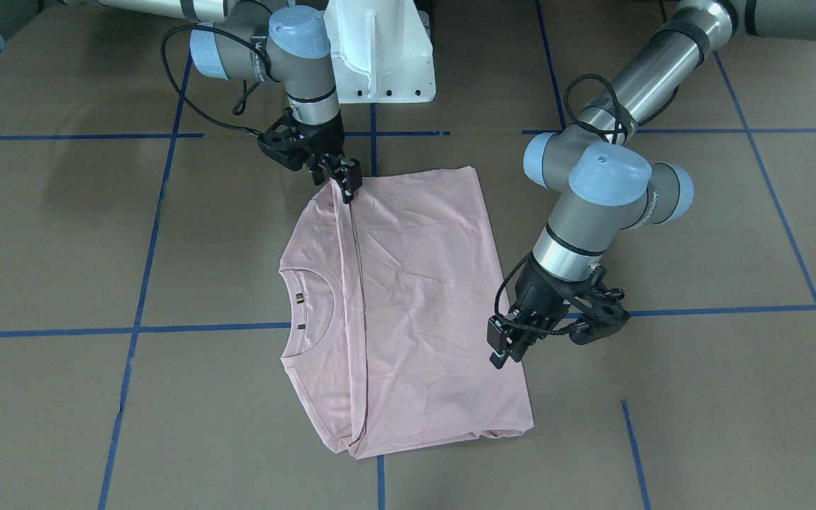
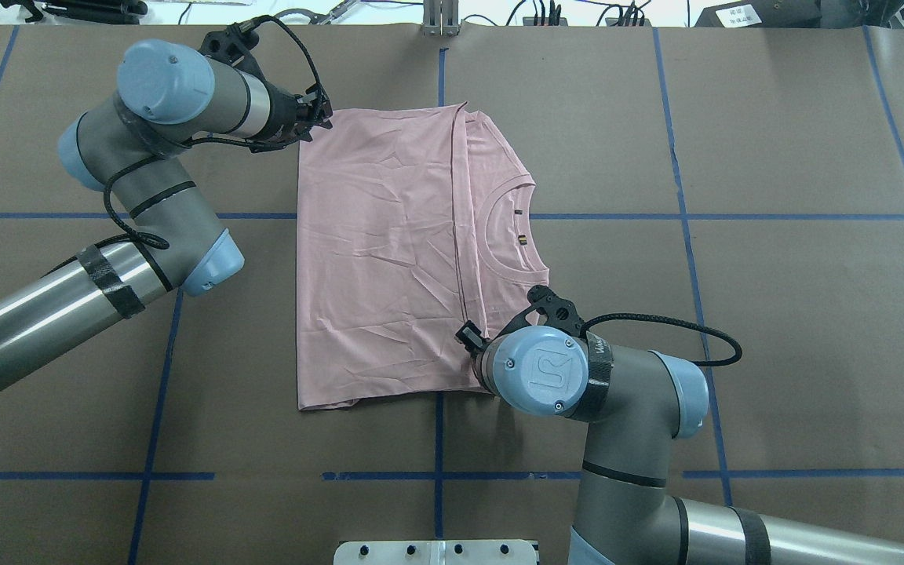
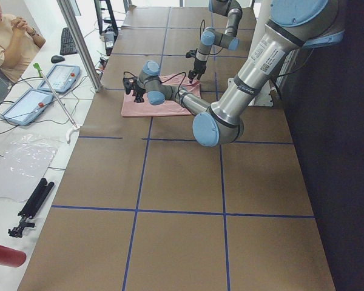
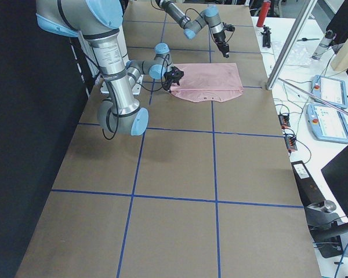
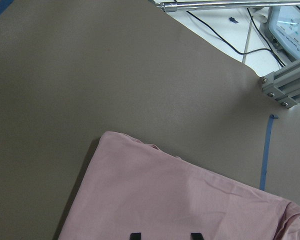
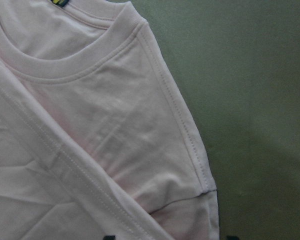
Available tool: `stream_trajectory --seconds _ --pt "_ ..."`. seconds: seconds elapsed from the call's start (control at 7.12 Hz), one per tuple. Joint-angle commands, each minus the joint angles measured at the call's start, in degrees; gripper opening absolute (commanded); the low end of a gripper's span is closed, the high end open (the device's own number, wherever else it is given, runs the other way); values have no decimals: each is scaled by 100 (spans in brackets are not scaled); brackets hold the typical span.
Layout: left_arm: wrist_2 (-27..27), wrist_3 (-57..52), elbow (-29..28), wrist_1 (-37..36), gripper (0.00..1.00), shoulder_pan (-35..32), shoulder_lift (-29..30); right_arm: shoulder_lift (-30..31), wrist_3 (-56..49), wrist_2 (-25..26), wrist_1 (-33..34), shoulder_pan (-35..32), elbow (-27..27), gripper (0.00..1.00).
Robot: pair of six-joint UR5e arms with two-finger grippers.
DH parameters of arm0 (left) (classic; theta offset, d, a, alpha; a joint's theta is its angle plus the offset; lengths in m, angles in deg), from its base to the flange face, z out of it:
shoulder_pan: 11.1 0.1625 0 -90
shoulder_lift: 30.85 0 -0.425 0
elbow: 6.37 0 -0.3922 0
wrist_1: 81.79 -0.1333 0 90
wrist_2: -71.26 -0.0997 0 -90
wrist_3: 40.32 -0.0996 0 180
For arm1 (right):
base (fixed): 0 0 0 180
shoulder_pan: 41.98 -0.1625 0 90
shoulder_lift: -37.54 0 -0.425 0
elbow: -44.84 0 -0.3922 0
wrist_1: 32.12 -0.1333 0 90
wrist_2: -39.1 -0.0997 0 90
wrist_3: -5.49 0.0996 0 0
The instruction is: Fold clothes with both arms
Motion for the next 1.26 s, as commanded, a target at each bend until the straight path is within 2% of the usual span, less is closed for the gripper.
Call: stream_trajectory --seconds 0.0,0.28,0.42,0.56,0.7,1.12 --pt "-2 6 406 -9 44 7 -305 1 3 -3 4 22 44 73" --pt "-2 6 478 0 44 7 -385 10 12 -3 4 48 70 69" --pt "7 6 487 0 44 7 -377 10 20 -3 4 48 79 54" --pt "7 -2 609 -17 44 7 -385 1 186 -3 4 48 79 17" --pt "15 -3 610 -61 44 7 -385 1 187 -12 -31 48 71 0" --pt "24 -3 619 -61 44 7 -385 -34 196 -3 -57 22 44 0"
